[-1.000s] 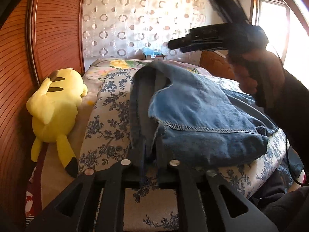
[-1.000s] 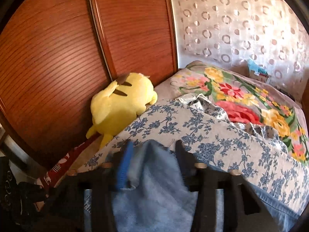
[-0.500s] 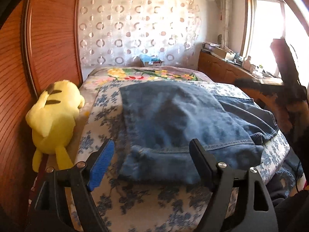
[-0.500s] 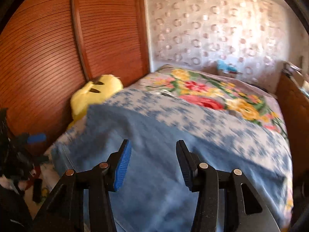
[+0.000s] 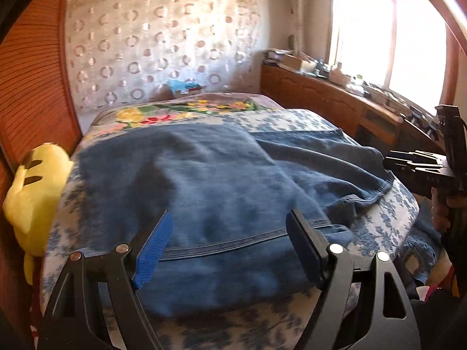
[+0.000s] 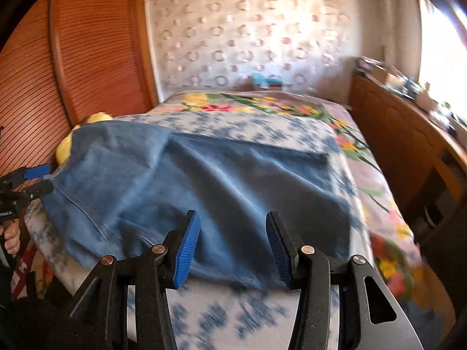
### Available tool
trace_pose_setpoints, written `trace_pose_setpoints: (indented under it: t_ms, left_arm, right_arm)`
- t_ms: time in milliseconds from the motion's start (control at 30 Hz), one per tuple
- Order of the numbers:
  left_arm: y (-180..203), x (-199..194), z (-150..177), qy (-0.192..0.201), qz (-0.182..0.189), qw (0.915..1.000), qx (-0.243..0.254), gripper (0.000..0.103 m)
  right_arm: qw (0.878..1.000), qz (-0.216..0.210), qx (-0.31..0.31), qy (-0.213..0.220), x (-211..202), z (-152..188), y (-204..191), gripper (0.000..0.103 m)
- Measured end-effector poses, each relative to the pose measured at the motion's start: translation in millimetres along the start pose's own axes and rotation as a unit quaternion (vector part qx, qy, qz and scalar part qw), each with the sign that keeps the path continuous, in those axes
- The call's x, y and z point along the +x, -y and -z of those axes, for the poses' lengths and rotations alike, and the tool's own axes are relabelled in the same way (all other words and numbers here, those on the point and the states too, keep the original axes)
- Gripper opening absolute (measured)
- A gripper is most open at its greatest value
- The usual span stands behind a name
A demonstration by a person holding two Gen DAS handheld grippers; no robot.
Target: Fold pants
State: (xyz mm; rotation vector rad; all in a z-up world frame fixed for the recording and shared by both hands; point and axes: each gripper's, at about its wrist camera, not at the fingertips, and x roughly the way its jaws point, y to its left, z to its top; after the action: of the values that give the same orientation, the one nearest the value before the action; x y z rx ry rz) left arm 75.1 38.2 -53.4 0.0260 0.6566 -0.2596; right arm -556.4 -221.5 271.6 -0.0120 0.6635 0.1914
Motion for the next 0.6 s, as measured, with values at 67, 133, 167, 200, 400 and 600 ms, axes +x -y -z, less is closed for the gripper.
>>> trace_pose_setpoints:
  t_ms: [67, 133, 167, 200, 400, 600]
  left_arm:
    - [12.5, 7.4, -1.8, -0.007, 0.007, 0.9999, 0.009, 0.080]
    - [21.5, 12.2, -3.1, -0.012, 0.014, 0.9997, 0.015, 0.080]
    - [25.4, 14.2, -3.7, -0.015, 0.016, 0.9996, 0.017, 0.080]
    - [28.5, 15.6, -4.5, -0.017, 0.018, 0.9995, 0.019, 0.080]
    - [48.7, 29.6, -7.5, -0.030, 0.027, 0.9987, 0.032, 0.080]
    - [63.5, 41.0, -6.2, -0.045, 0.032, 0.9975, 0.044, 0.080]
  right_arm:
    - [1.000, 0.004, 0.015, -0.004, -8.1, 8.9, 5.4, 0.050]
    - [1.000, 0.015, 0.019, -0.006, -10.7, 12.0, 4.1, 0.050]
    - [1.000, 0.023, 0.020, -0.006, -14.0, 15.8, 6.0, 0.050]
    - [0.999, 0.028, 0.023, -0.006, -14.2, 14.6, 8.5, 0.050]
    - [0.998, 0.047, 0.039, -0.011, -19.8, 23.4, 7.3, 0.050]
    - [0.997, 0.051, 0.052, -0.014, -19.8, 23.5, 6.3, 0.050]
